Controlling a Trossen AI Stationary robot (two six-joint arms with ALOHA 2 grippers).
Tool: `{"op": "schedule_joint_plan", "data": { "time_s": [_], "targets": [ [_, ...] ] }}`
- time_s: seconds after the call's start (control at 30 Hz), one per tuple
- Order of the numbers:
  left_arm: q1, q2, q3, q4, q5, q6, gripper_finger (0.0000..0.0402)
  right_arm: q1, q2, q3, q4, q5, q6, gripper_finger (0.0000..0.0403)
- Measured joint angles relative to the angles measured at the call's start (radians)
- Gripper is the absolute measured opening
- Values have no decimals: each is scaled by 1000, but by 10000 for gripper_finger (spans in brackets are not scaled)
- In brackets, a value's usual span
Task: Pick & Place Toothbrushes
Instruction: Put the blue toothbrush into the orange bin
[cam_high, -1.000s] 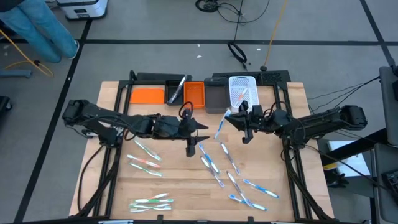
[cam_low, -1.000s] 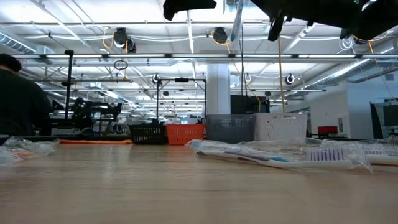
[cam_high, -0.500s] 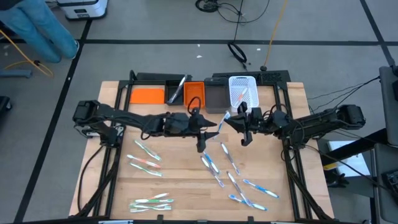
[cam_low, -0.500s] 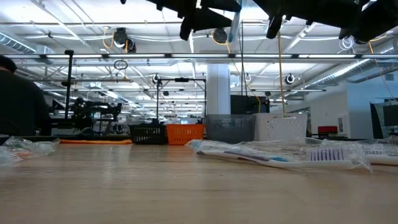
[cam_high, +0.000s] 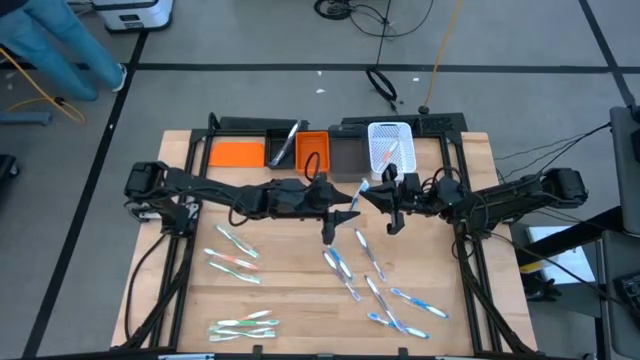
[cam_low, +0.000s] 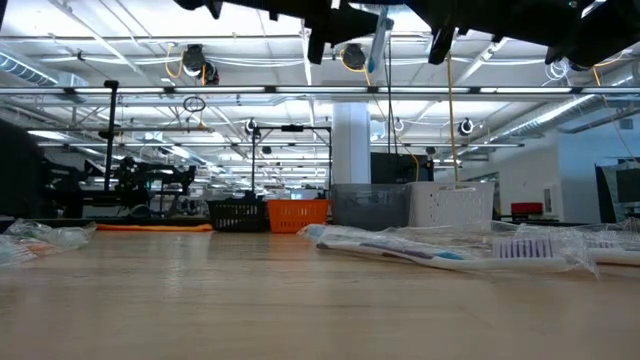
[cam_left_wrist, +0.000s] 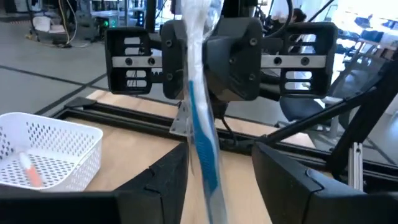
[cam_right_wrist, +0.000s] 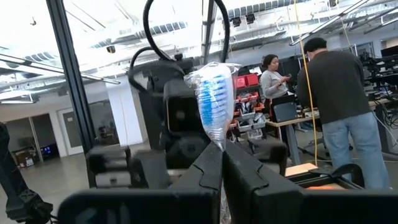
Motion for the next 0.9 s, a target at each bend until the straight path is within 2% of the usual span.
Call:
{"op": "schedule_joint_plan", "data": {
  "time_s": [0.07, 0.23, 0.3, 0.9],
  "targets": [
    [6, 3, 0, -16, 2, -2, 145, 0, 0, 0, -6, 0, 0, 0],
    [14, -7, 0, -31, 13, 7, 38, 0, 0, 0, -18, 0, 0, 0],
    [14, -10, 0, -26, 29, 23, 13, 0, -1, 0, -13, -3, 0, 0],
    [13, -10, 0, -53, 34, 26, 4, 0, -1, 0, -36, -32, -25, 3]
  ]
}}
